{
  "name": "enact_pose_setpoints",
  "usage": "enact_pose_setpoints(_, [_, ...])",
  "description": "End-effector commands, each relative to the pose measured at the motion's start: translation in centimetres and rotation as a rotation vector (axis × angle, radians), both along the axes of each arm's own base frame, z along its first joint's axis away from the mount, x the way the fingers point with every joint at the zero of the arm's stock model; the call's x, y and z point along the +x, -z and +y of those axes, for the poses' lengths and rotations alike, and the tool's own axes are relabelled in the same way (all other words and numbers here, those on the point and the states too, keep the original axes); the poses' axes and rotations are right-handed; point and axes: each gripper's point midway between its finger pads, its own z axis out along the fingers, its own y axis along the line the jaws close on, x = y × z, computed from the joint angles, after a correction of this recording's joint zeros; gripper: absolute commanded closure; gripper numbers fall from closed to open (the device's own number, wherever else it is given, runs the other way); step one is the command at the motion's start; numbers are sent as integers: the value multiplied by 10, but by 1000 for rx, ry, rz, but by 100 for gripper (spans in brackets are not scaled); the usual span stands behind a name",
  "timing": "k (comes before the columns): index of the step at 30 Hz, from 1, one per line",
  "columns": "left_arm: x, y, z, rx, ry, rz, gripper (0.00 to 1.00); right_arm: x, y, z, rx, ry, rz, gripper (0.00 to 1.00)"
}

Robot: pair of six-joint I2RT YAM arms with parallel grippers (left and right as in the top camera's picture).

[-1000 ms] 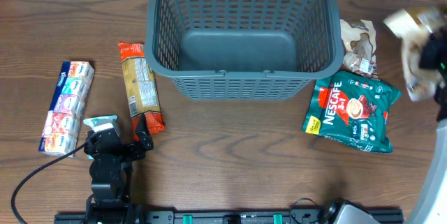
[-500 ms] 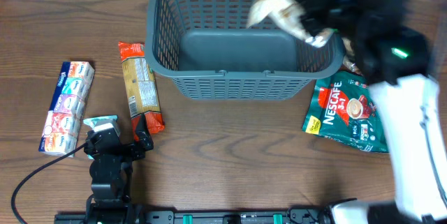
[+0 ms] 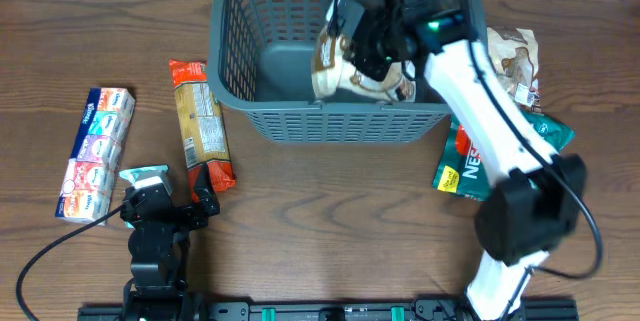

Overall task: Pack container
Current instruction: 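Lift the snack bag with the right gripper and drop it into the basket, then move the right gripper back to the green Nescafe bag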

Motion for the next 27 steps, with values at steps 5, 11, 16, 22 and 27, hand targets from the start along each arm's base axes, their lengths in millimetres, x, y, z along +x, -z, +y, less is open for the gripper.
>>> enact_pose_setpoints(5, [-1,10,-1,-1,2,22,1,-4,15,6,3,17,57,45])
enact_pose_setpoints(11, [-1,10,-1,-1,2,21,1,2,-47,6,90,65,-72,37])
enact_pose_setpoints(16, [0,10,-5,-8,24,22,1,7,-156,-15,266,242,-232,27])
enact_pose_setpoints(22, [-2,16,-9,-17,47,49,1,-13,-283,-133,414,762,-473,16])
enact_pose_setpoints(27, [-3,17,-9,-17,48,52,1,-80,-272,-265,384,1355,-416,10])
